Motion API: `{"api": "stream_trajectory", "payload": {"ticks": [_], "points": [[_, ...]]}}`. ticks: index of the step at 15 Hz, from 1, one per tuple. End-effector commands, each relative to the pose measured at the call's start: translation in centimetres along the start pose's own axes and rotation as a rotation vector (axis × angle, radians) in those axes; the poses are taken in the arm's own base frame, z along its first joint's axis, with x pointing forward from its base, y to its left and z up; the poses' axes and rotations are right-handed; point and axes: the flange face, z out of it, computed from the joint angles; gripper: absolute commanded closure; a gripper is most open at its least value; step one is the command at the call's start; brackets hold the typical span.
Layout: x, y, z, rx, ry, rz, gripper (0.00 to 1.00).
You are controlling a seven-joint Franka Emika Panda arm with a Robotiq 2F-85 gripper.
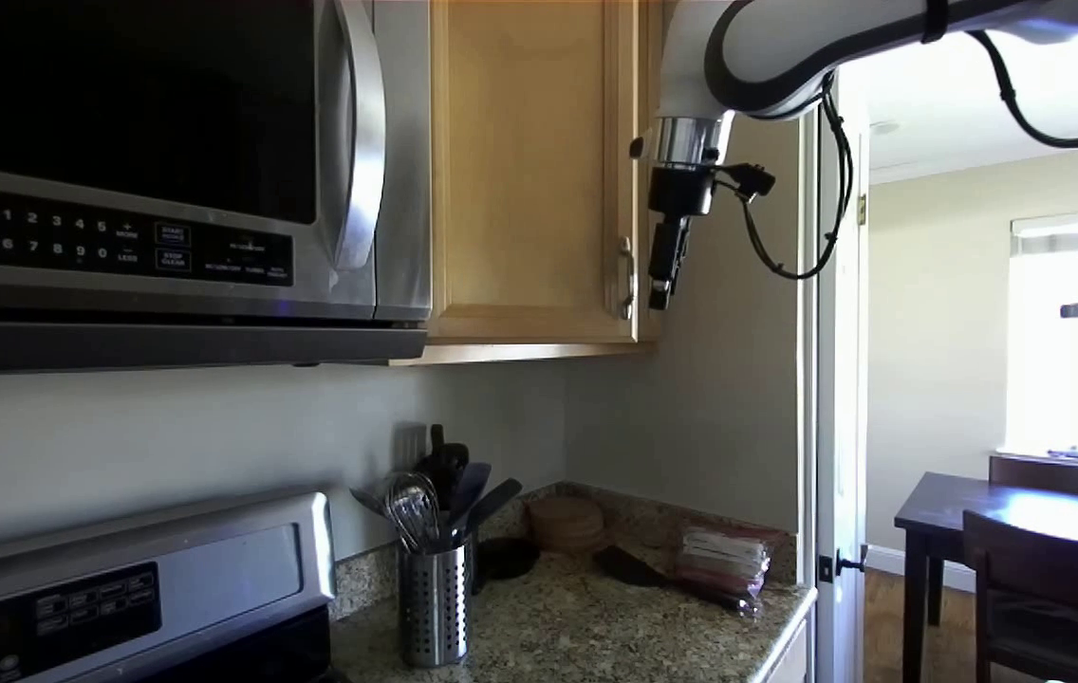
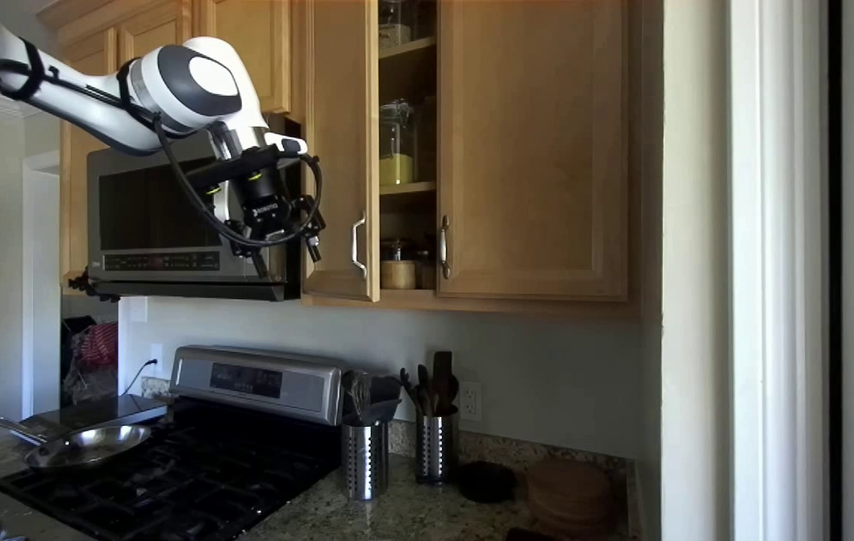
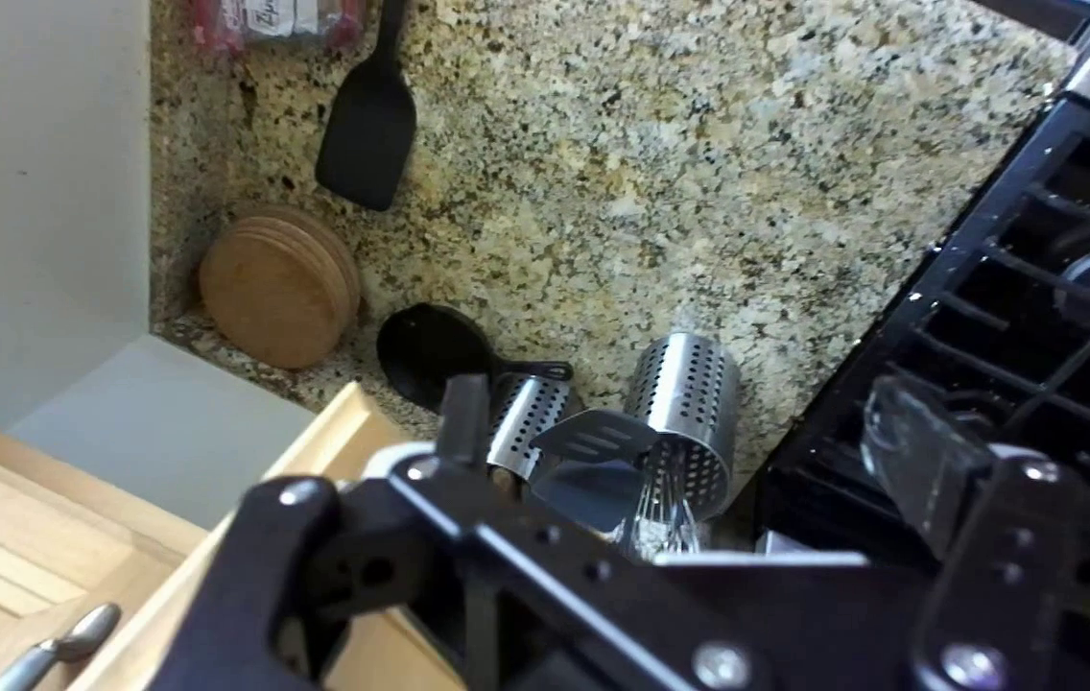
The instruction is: Close the left cabinet door
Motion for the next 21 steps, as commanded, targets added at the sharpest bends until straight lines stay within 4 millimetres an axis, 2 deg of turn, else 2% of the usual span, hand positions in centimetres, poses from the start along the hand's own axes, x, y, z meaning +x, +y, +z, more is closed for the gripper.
{"api": "stream_trajectory", "payload": {"ticks": [1, 5, 7, 11, 15, 18, 21], "points": [[-1.0, -2.3, -1.6, 0.083, -0.023, -0.075, 0.00], [-1.0, -3.7, -1.6, 0.192, -0.034, -0.096, 0.00], [-1.3, -4.2, -0.6, 0.259, -0.059, -0.073, 0.00], [-2.7, -4.7, 2.1, 0.358, -0.131, -0.020, 0.00], [-4.8, -4.9, 5.1, 0.375, -0.197, 0.051, 0.00], [-5.2, -5.0, 8.3, 0.383, -0.238, 0.094, 0.00], [-5.0, -5.4, 10.0, 0.410, -0.227, 0.115, 0.00]]}}
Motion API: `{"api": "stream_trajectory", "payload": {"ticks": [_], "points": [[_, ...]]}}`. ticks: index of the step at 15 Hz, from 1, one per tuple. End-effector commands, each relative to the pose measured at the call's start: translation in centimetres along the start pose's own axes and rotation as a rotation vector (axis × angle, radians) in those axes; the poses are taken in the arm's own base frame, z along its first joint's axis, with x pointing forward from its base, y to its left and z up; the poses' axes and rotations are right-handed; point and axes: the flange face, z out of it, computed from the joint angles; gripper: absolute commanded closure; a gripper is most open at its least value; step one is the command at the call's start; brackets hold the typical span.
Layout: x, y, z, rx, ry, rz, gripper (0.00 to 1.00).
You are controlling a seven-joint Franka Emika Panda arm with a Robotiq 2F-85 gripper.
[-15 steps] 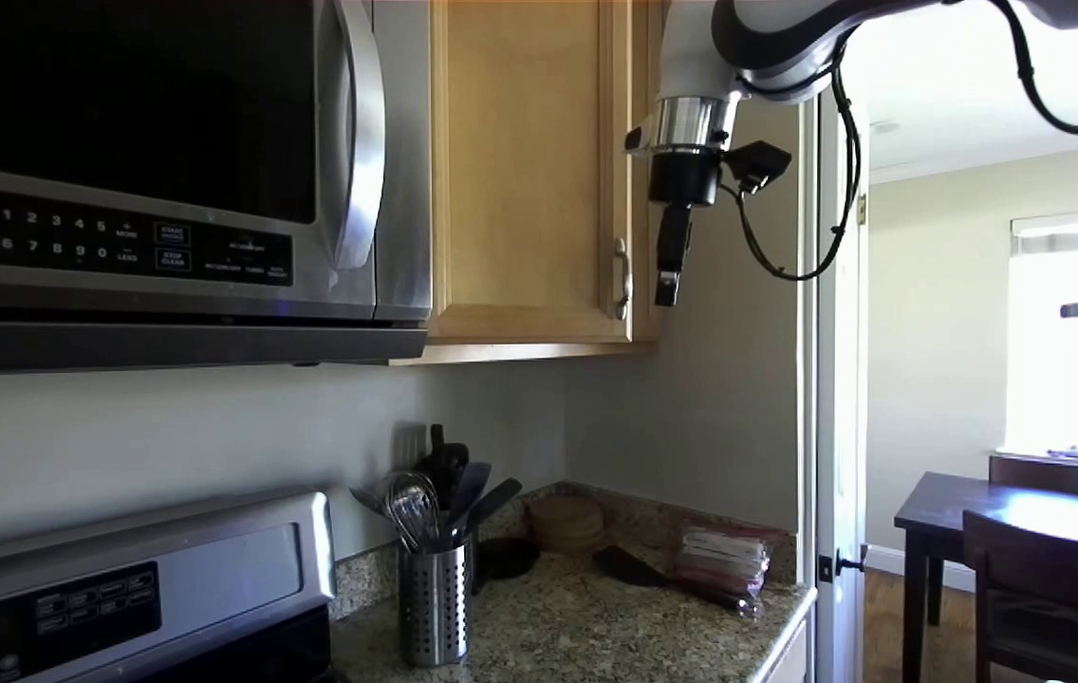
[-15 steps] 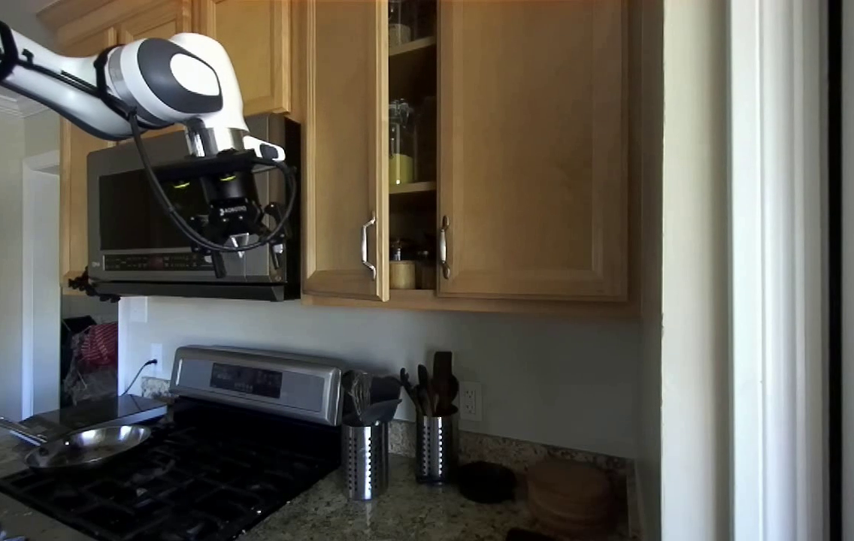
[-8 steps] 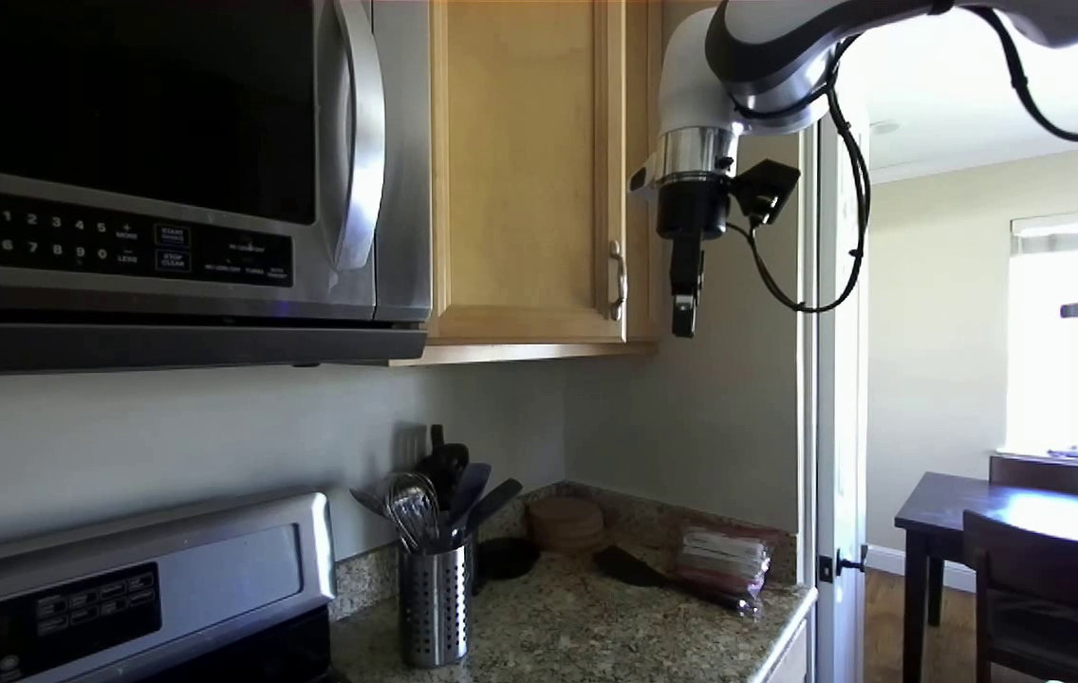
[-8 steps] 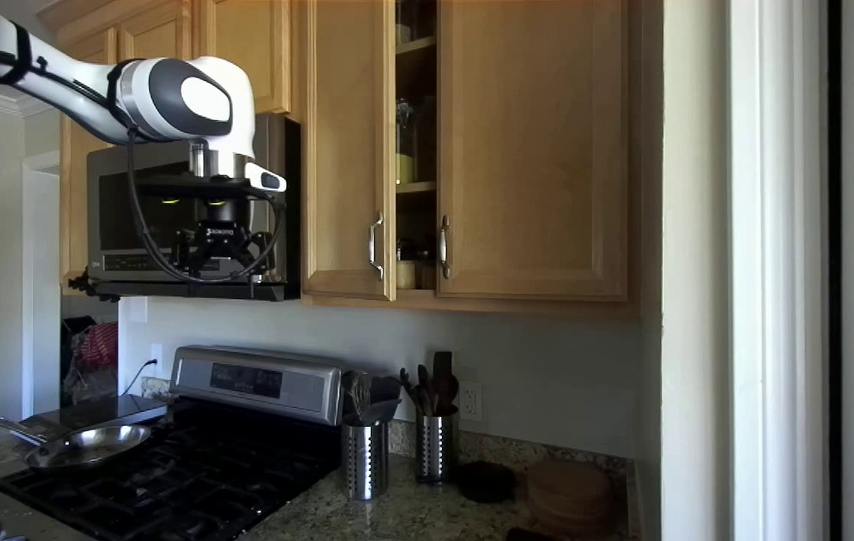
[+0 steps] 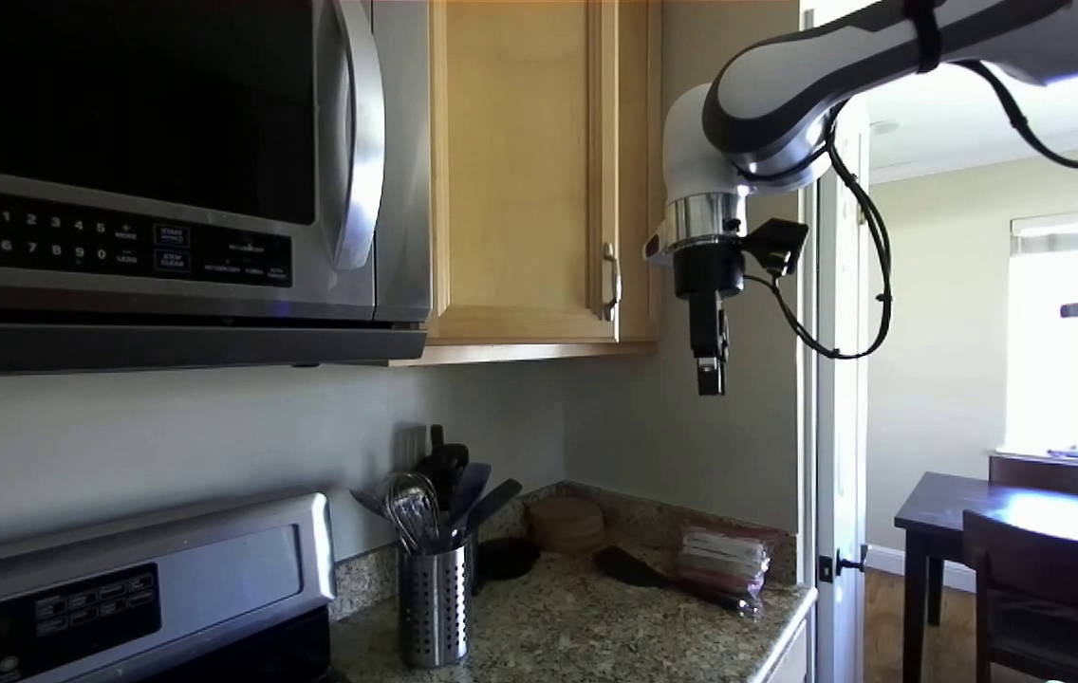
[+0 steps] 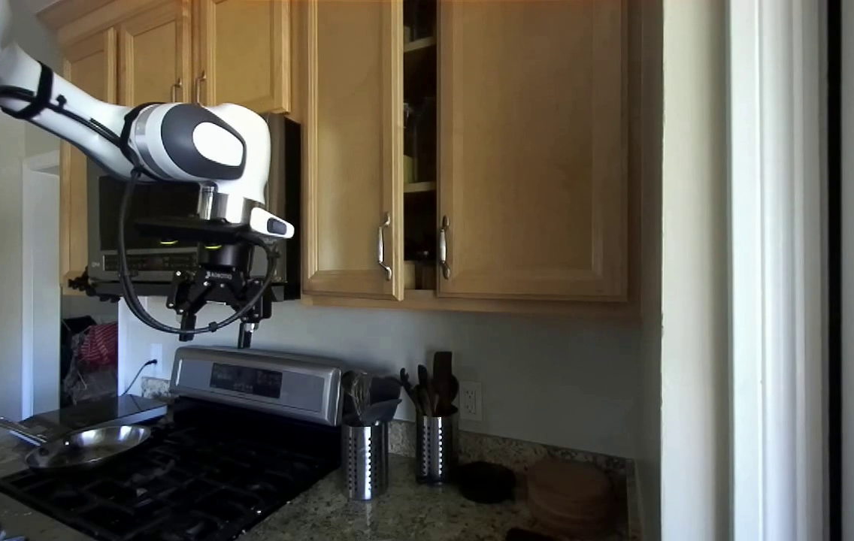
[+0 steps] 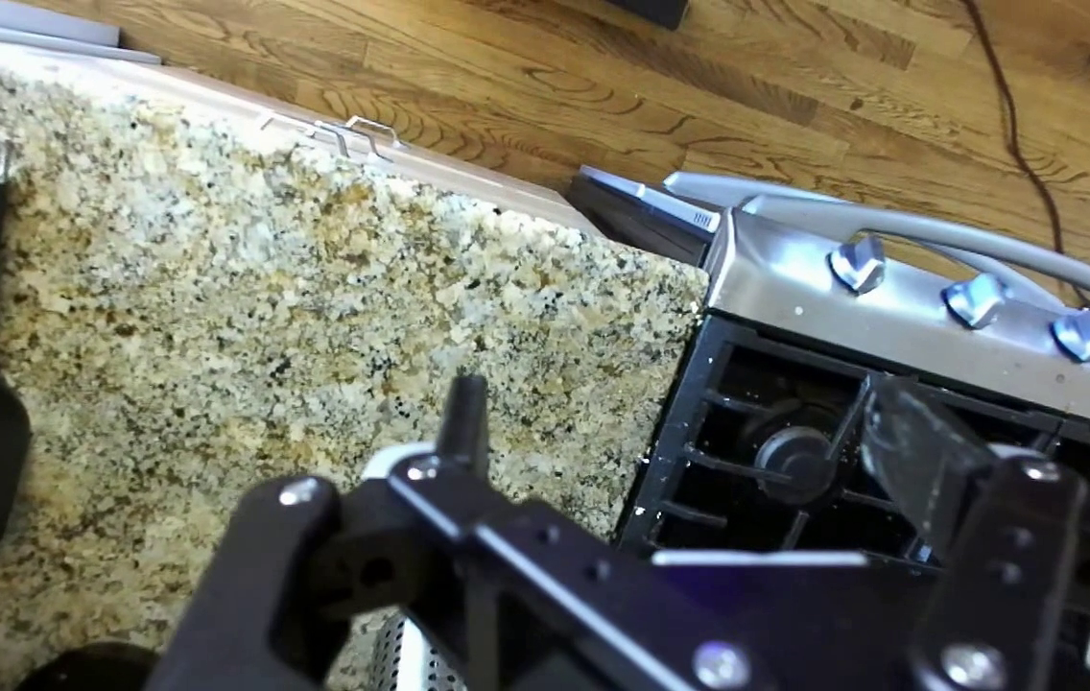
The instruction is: Close the left cabinet door
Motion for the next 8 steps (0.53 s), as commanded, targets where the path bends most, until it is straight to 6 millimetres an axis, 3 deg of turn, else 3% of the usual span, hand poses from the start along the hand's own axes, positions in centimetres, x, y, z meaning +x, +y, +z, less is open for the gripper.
{"api": "stream_trajectory", "payload": {"ticks": [1, 8], "points": [[0.13, 0.08, 0.51, 0.008, 0.006, 0.005, 0.00], [0.30, 0.16, 1.16, 0.015, 0.014, 0.013, 0.00]]}}
